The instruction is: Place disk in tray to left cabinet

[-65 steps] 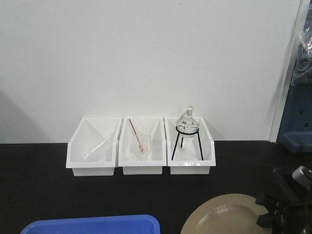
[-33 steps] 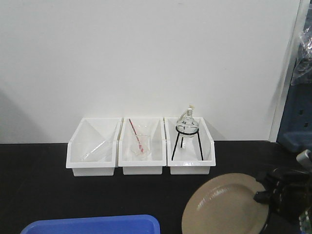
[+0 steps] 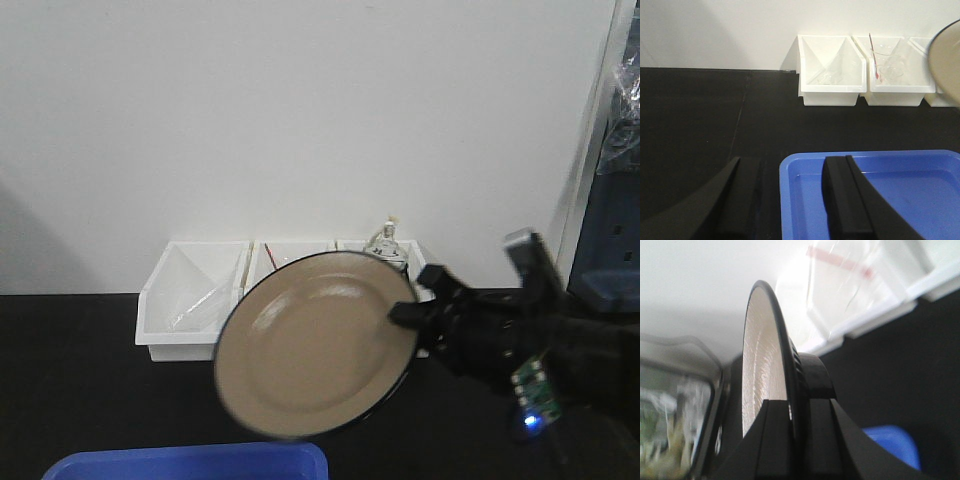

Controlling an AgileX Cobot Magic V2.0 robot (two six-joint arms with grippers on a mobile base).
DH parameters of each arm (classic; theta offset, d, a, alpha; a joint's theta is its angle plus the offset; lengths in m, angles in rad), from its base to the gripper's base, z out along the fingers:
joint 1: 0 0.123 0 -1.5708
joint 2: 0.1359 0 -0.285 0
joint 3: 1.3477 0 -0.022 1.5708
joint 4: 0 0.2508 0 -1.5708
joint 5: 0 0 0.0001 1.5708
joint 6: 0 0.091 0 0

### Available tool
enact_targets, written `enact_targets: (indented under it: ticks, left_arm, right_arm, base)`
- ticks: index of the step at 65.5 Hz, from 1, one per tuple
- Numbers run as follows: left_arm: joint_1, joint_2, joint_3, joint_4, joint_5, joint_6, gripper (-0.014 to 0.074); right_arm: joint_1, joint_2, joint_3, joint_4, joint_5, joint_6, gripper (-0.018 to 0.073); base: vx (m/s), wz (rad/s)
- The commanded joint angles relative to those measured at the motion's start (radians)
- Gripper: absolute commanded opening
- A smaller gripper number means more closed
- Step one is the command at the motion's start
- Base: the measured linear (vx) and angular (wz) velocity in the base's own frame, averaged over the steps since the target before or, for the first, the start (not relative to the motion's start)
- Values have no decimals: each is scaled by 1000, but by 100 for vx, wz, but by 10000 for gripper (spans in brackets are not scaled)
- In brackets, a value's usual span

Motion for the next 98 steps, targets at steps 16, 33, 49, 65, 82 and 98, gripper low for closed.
enact_targets:
  ticks: [16,33,49,65,82,98]
  left_arm:
    - [0,12,-27,-6,-80,1,423]
    - [0,12,-27,-6,-80,1,423]
    - [0,12,-27,-6,-80,1,423]
    - [0,12,-27,-6,-80,1,423]
    - [0,12,-27,-6,-80,1,423]
    - [0,12,-27,-14,-82,0,423]
  right_arm:
    - [281,147,-44,116,-39,-86,-6]
    - [345,276,-44,115,-28,-151,6]
    - [351,315,-44,99,-35,-278,148]
    - [348,304,-44,80,-106,-365,422]
    - [348,238,-47,55,-172,-455,568]
    - [311,71,-47,-18,-341,-454,568]
  base:
    - [0,0]
    - [0,0]
    - [0,0]
    - [0,0]
    - [0,0]
    - [0,0]
